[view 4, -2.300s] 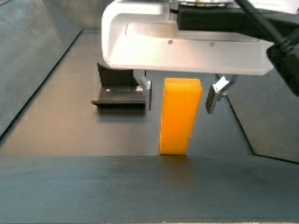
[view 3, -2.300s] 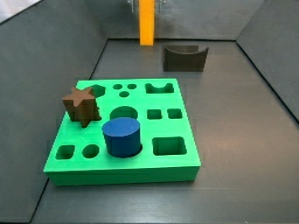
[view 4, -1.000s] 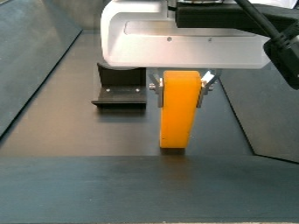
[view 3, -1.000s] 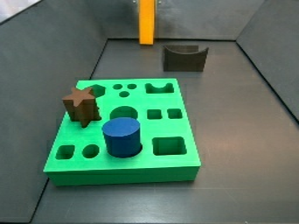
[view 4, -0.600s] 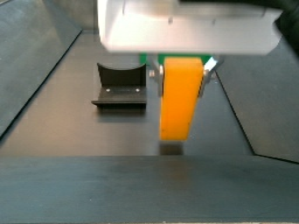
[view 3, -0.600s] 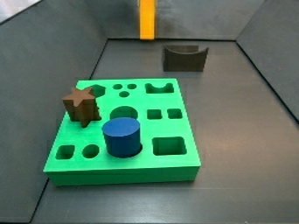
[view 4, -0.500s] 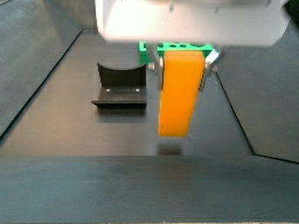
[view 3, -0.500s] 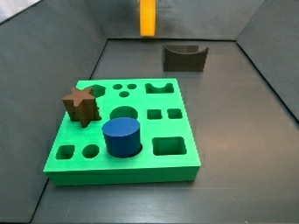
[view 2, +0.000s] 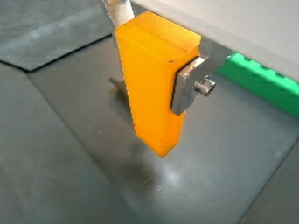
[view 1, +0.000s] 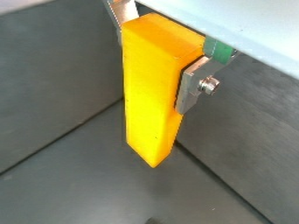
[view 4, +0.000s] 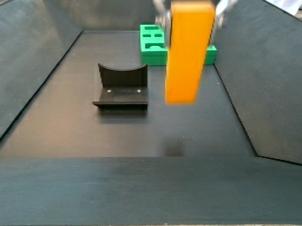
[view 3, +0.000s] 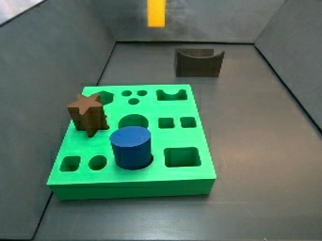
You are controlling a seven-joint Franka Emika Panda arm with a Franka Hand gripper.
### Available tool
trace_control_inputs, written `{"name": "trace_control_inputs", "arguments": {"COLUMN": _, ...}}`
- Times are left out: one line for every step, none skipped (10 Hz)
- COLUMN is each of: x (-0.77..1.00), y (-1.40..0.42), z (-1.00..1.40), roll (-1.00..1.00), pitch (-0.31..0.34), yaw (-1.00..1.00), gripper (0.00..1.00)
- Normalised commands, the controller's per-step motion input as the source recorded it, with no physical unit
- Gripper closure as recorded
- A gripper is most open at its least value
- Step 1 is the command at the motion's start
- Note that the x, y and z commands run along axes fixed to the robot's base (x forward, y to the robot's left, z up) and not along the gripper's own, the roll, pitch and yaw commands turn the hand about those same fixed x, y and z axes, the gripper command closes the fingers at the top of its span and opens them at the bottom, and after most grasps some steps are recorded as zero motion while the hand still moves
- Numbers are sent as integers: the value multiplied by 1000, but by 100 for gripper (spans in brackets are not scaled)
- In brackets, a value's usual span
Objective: Pick up the rectangle object. Move up. Move to above the board. Insert the rectangle object.
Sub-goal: Move to above the board.
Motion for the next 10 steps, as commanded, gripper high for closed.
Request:
{"name": "trace_control_inputs", "arguments": {"x": -145, "y": -535, "z": 1000, "roll": 109, "pitch": 24, "yaw": 112, "gripper": 100}}
{"name": "trace_control_inputs", "arguments": {"x": -106, "y": -347, "z": 831, "roll": 109, "pitch": 20, "yaw": 80, "gripper": 100}}
{"name": "trace_control_inputs", "arguments": {"x": -61, "y": -131, "z": 596, "roll": 91, "pitch": 26, "yaw": 47, "gripper": 100}}
{"name": "trace_control_inputs", "arguments": {"x": -33, "y": -77, "z": 409, "roll": 72, "pitch": 39, "yaw": 33, "gripper": 100}}
{"name": "trace_control_inputs", "arguments": {"x": 2, "y": -40, "z": 177, "roll": 78, "pitch": 71, "yaw": 31, "gripper": 100}}
{"name": "trace_control_inputs", "arguments": {"x": 41, "y": -1000, "z": 192, "roll": 17, "pitch": 280, "yaw": -432, "gripper": 100}}
{"name": "trace_control_inputs", "arguments": {"x": 44, "y": -1000, "z": 183, "roll": 22, "pitch": 275, "yaw": -419, "gripper": 100}}
{"name": "trace_control_inputs", "arguments": {"x": 41, "y": -1000, "z": 193, "roll": 30, "pitch": 200, "yaw": -234, "gripper": 100}}
{"name": "trace_control_inputs", "arguments": {"x": 42, "y": -1000, "z": 191, "roll": -6, "pitch": 133, "yaw": -122, "gripper": 100}}
{"name": "trace_control_inputs", "arguments": {"x": 43, "y": -1000, "z": 194, "roll": -14, "pitch": 80, "yaw": -47, "gripper": 100}}
